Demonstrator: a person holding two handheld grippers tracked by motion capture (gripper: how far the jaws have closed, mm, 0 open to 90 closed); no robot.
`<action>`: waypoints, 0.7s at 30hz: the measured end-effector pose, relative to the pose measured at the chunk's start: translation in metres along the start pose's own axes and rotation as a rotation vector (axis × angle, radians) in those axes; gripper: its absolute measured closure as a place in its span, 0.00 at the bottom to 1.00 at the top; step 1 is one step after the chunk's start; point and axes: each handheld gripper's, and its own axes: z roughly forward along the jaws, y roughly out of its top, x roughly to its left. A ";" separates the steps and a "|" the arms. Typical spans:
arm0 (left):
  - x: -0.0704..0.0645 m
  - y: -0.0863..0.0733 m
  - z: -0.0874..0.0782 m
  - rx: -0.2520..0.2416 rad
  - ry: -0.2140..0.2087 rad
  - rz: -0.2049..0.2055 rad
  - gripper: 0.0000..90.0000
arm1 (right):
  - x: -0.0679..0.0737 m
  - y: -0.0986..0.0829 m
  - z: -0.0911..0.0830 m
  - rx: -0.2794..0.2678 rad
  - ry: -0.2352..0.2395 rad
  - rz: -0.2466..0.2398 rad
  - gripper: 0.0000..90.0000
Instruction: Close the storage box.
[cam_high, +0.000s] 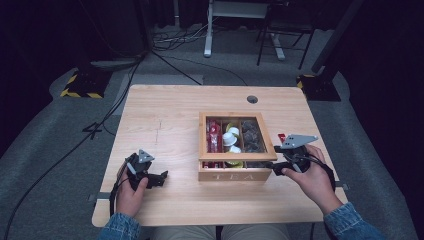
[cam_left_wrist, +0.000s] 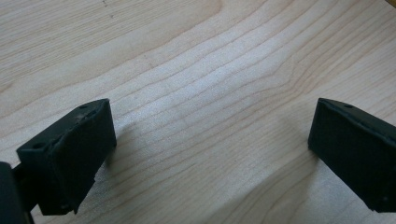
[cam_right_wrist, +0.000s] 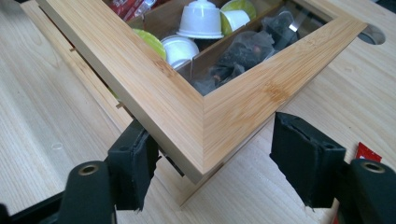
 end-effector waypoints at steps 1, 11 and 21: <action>0.000 0.000 0.000 0.000 0.000 0.000 0.01 | 0.000 -0.001 0.001 0.004 0.000 -0.001 0.36; 0.000 0.000 0.000 0.001 0.000 0.001 0.01 | 0.002 -0.005 0.007 0.046 0.015 -0.007 0.37; 0.000 0.000 0.000 0.001 0.001 0.002 0.01 | 0.003 -0.010 0.013 0.093 0.043 -0.008 0.39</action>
